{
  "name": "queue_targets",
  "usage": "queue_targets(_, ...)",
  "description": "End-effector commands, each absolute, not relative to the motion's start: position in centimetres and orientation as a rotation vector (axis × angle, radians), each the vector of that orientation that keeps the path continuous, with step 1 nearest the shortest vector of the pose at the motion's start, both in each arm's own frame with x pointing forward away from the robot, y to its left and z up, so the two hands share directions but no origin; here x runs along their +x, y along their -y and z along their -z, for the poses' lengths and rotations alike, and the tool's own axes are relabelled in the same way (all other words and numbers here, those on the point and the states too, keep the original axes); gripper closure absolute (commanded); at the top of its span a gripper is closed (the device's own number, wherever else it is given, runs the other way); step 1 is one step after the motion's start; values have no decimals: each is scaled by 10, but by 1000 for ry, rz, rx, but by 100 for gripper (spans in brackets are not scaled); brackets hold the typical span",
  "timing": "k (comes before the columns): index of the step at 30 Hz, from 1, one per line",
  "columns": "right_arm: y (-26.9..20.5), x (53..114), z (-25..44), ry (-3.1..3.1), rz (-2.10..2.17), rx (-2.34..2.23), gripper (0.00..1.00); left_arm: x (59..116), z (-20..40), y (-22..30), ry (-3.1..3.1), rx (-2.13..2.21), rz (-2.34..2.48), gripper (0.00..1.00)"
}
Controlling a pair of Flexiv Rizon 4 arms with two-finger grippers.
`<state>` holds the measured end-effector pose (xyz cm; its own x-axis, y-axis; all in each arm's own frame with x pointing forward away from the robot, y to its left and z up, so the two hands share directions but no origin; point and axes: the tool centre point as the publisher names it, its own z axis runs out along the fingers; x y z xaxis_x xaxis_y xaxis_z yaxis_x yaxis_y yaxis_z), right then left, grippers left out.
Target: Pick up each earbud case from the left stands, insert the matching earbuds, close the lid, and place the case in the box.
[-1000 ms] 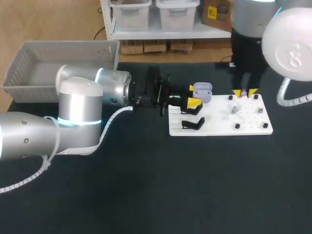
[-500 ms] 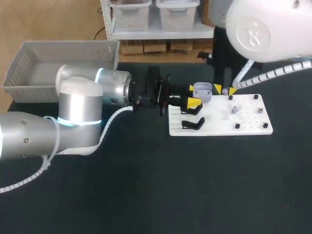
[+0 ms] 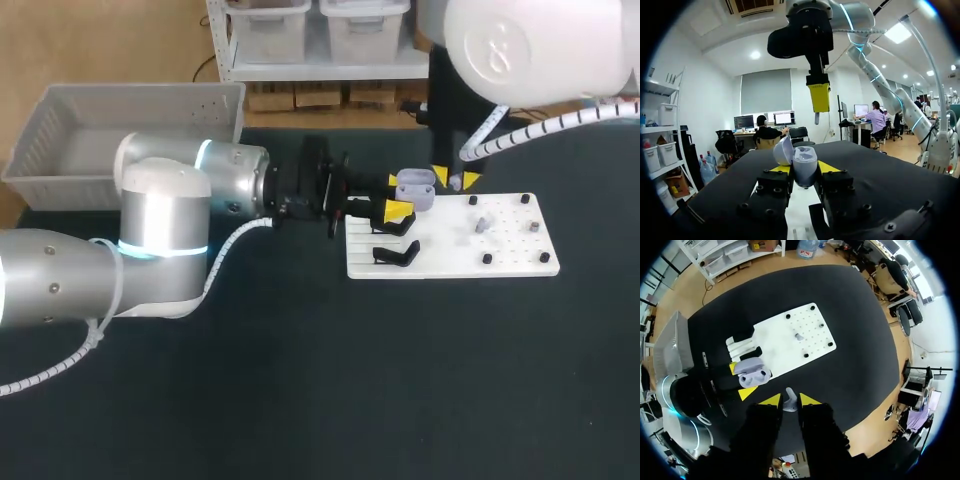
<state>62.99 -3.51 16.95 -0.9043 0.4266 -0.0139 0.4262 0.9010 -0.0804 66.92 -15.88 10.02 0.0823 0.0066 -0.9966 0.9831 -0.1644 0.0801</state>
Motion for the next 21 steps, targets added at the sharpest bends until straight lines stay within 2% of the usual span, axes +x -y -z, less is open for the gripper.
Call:
queue_targets(1, 20, 631, -168, 3068, -174, -705, 100, 668, -100, 158, -1074, 1374, 1257, 100)
queue_targets(21, 6, 643, -164, 2994, -230, -863, 100, 668, -100, 158, -1074, 1374, 1257, 100)
